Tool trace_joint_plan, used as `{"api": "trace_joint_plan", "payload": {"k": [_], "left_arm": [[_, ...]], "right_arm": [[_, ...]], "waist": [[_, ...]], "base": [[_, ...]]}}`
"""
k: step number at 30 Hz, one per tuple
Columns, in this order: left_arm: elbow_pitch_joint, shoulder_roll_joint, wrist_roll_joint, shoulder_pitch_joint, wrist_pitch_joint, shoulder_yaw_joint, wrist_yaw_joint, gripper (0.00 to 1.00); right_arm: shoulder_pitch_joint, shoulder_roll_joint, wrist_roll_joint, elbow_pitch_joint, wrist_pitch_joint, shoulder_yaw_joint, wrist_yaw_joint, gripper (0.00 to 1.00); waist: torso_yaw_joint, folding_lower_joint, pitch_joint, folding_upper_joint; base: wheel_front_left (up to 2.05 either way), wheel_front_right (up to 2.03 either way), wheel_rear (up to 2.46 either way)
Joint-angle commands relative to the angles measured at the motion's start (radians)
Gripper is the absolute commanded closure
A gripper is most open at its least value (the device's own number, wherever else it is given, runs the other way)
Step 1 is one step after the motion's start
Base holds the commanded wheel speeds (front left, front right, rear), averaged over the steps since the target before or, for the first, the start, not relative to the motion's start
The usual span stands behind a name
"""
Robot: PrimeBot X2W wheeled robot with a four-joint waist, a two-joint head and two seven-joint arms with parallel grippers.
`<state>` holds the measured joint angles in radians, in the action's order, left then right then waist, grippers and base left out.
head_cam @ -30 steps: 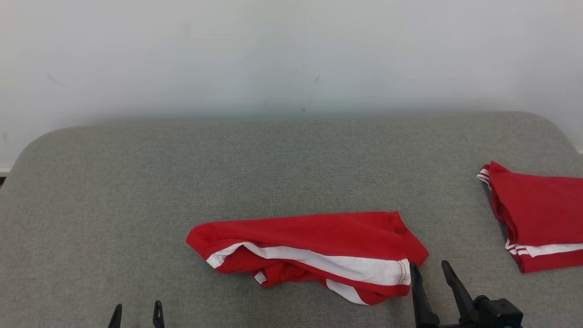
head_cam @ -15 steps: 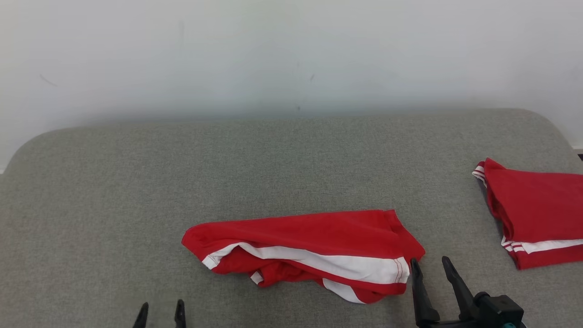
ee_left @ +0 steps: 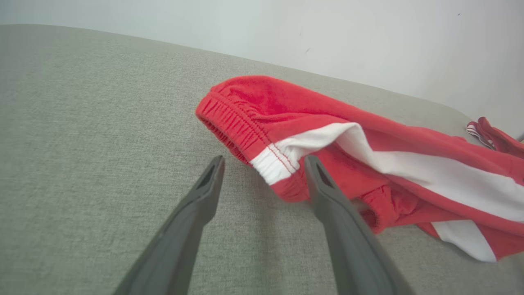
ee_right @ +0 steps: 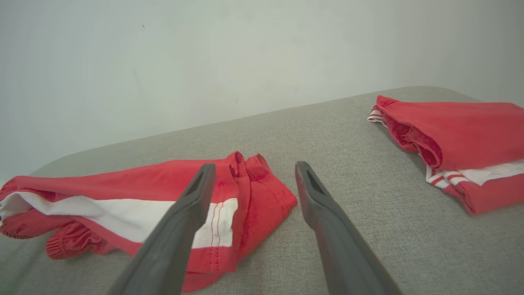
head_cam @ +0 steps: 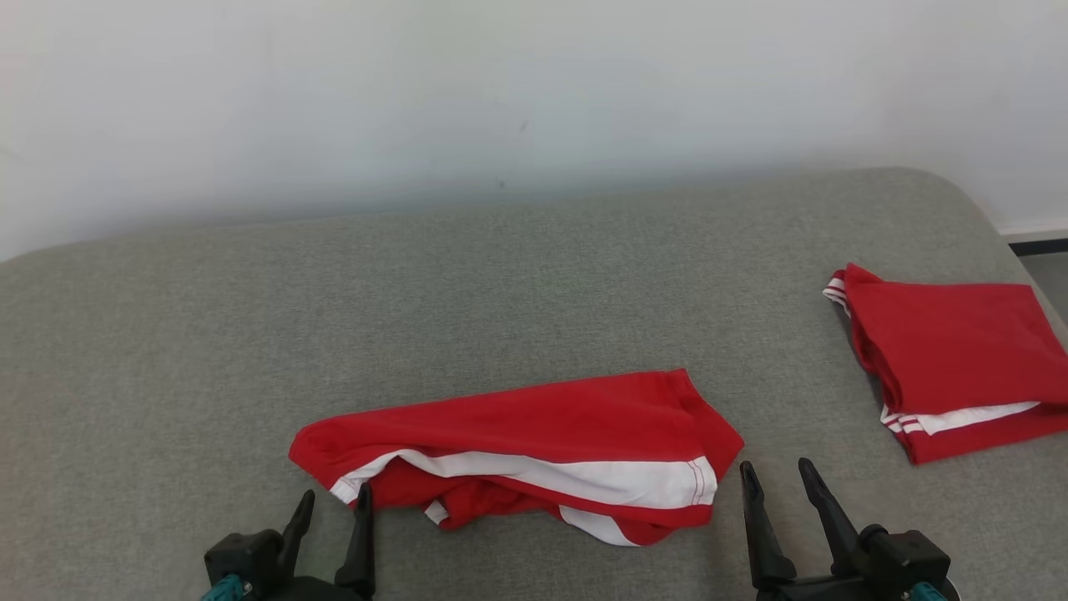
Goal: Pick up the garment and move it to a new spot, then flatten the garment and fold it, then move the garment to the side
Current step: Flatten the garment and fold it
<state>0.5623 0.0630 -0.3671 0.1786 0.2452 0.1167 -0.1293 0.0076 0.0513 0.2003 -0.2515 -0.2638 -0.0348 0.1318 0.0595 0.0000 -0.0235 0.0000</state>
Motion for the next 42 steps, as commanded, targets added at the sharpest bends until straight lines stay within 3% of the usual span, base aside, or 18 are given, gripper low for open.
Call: {"api": "trace_joint_plan", "payload": {"k": [1, 8, 9, 10, 14, 15, 16, 24, 33, 42], "left_arm": [[0.013, 0.01, -0.015, 0.019, 0.006, 0.005, 0.0, 0.0], [0.057, 0.026, -0.071, 0.048, 0.015, 0.037, -0.001, 0.0], [0.06, 0.027, -0.079, 0.05, 0.016, 0.041, -0.001, 0.04], [0.062, 0.029, -0.084, 0.052, 0.017, 0.047, -0.001, 0.13], [0.054, 0.036, -0.095, 0.054, 0.019, 0.068, -0.001, 0.8], [0.051, 0.039, -0.097, 0.055, 0.02, 0.073, -0.001, 0.93], [0.047, 0.04, -0.1, 0.056, 0.02, 0.078, -0.001, 1.0], [0.012, 0.047, -0.11, 0.041, 0.02, 0.104, -0.001, 1.0], [-0.005, 0.045, -0.105, 0.031, 0.02, 0.11, -0.001, 1.0], [-0.005, 0.042, -0.1, 0.052, 0.02, 0.113, -0.001, 1.0]], "right_arm": [[-0.006, -0.002, 0.0, 0.002, -0.001, -0.001, -0.003, 0.0], [-0.002, -0.002, -0.001, 0.008, -0.001, -0.002, -0.003, 0.0], [-0.001, -0.002, -0.002, 0.008, -0.001, 0.0, -0.003, 0.0], [-0.001, -0.003, -0.003, 0.007, -0.001, 0.001, -0.003, 0.0], [-0.001, -0.002, -0.008, 0.007, -0.001, -0.001, -0.003, 0.0], [-0.002, -0.003, -0.008, 0.005, -0.001, -0.003, -0.003, 0.0], [-0.002, -0.002, -0.009, 0.004, -0.001, -0.003, -0.003, 0.0], [-0.007, -0.003, -0.012, -0.008, 0.018, -0.028, -0.003, 0.0], [-0.053, -0.002, -0.077, -0.016, 0.348, -0.015, -0.003, 0.0], [-0.098, 0.01, -0.023, -0.01, 0.463, -0.088, -0.003, 0.04]], "waist": [[0.016, 0.0, -0.008, 0.0], [0.03, 0.0, -0.014, 0.0], [0.029, 0.0, -0.013, 0.0], [0.028, 0.0, -0.013, 0.0], [0.016, 0.0, -0.009, 0.0], [0.014, 0.0, -0.008, 0.0], [0.011, 0.0, -0.006, 0.0], [0.0, 0.0, -0.002, 0.0], [-0.007, 0.0, -0.025, 0.0], [-0.016, 0.0, -0.041, 0.0]], "base": [[0.0, 0.0, 0.0], [0.0, 0.0, 0.0], [0.0, 0.0, 0.0], [0.0, 0.0, 0.0], [0.0, 0.0, 0.0], [0.0, 0.0, 0.0], [0.0, 0.0, 0.0], [0.0, 0.0, 0.0], [0.0, 0.0, 0.0], [0.0, 0.0, 0.0]]}}
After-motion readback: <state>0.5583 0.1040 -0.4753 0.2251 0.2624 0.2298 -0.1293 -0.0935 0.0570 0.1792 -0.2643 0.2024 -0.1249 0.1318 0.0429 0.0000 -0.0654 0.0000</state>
